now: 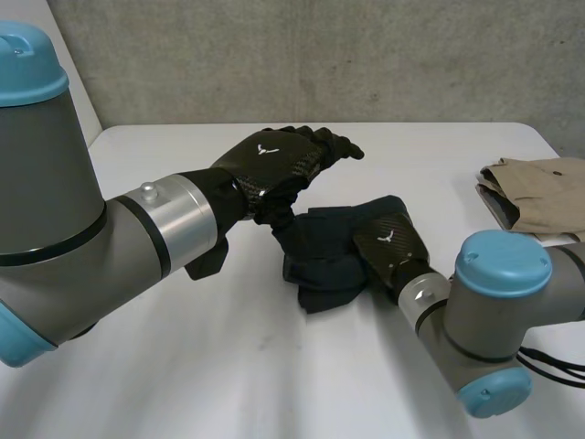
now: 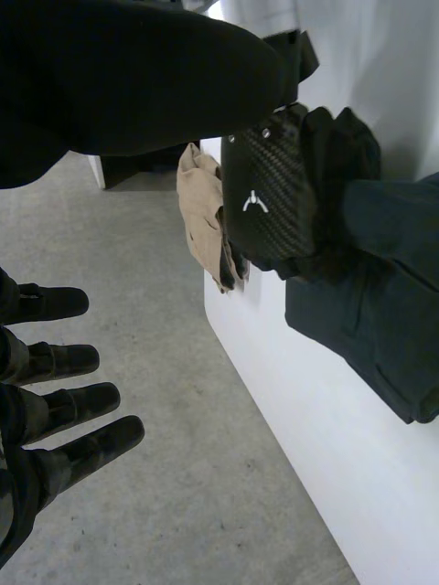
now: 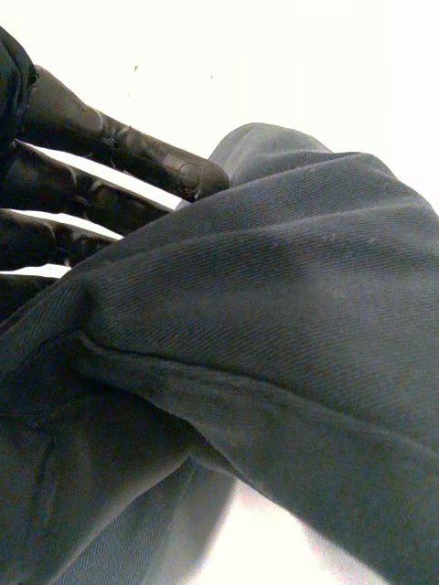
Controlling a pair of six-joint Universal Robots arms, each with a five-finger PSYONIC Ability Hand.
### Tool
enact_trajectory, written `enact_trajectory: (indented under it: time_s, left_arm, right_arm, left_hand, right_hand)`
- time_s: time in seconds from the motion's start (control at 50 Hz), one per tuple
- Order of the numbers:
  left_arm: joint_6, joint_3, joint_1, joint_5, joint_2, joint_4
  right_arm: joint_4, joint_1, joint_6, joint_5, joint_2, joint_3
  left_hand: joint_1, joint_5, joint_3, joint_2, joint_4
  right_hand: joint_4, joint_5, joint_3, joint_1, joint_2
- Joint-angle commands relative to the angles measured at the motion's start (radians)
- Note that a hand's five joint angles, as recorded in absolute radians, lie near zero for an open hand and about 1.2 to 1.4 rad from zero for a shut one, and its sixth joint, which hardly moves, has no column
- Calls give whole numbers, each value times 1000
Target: Fold the laundry.
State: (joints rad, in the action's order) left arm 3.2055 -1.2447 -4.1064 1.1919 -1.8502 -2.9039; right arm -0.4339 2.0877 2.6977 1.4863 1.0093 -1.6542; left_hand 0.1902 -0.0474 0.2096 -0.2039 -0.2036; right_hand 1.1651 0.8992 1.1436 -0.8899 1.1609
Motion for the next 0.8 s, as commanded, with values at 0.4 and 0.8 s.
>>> enact_trajectory:
  time_s: [0.4, 0.8]
  left_arm:
    - [-6, -1, -3, 0, -7, 0]
    - [-6, -1, -5, 2, -12, -14]
  right_arm:
    - [38, -452, -302, -264, -70, 244]
    - [93, -635, -21, -379, -230, 849]
  left_hand:
    - [-16, 47, -35, 29, 29]
    - [-16, 47, -35, 29, 29]
  right_hand:
    - [231, 323, 253, -506, 235]
    - [231, 323, 253, -506, 235]
